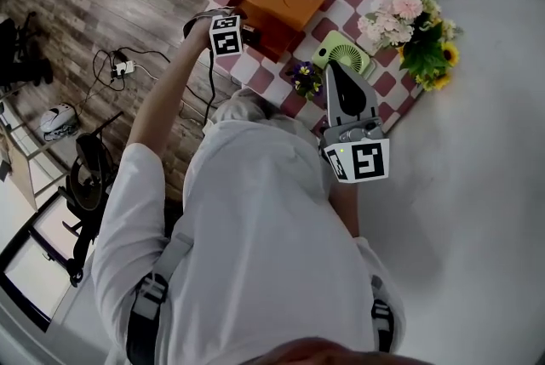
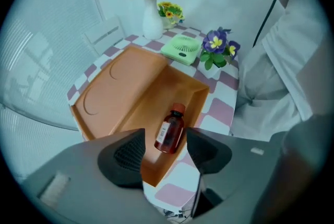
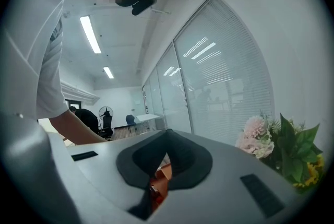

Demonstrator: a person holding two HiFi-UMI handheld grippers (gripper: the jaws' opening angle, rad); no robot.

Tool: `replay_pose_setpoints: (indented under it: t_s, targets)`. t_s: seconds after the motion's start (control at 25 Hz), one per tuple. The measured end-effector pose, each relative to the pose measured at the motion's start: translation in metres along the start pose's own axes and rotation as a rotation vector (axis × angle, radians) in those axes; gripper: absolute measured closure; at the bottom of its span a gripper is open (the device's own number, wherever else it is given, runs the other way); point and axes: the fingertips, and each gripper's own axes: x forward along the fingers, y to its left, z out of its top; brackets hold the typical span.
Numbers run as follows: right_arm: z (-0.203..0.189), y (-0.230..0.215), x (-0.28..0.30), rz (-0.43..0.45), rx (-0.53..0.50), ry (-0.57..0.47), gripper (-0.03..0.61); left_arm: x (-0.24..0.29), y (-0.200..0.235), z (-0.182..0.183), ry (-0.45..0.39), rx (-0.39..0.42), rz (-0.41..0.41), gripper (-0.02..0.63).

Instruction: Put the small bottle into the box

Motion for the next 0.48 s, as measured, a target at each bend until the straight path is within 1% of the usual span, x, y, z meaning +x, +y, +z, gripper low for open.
replay_pose_setpoints:
  t_s: [0.16, 0.24, 0.28, 0.36, 0.48]
  targets:
    - [0.002, 0.004, 0.005, 0.037, -0.011, -0.009, 0.577, -0.028, -0.01, 0.003, -0.092, -0.068, 0.063, 0.414]
    - [0.005, 0.005, 0.007, 0.049, -0.011, -0.016, 0.577, -0.047, -0.015, 0.009, -0.156, -0.108, 0.109, 0.438]
    - [0.007, 0.005, 0.008, 0.054, -0.01, -0.02, 0.577, -0.058, -0.018, 0.012, -0.196, -0.134, 0.142, 0.476]
    - [0.01, 0.009, 0.011, 0.068, -0.011, -0.026, 0.577, -0.084, -0.021, 0.02, -0.292, -0.199, 0.225, 0.526]
    - [0.012, 0.018, 0.017, 0.108, -0.018, -0.03, 0.577, -0.13, -0.023, 0.029, -0.476, -0.341, 0.369, 0.592]
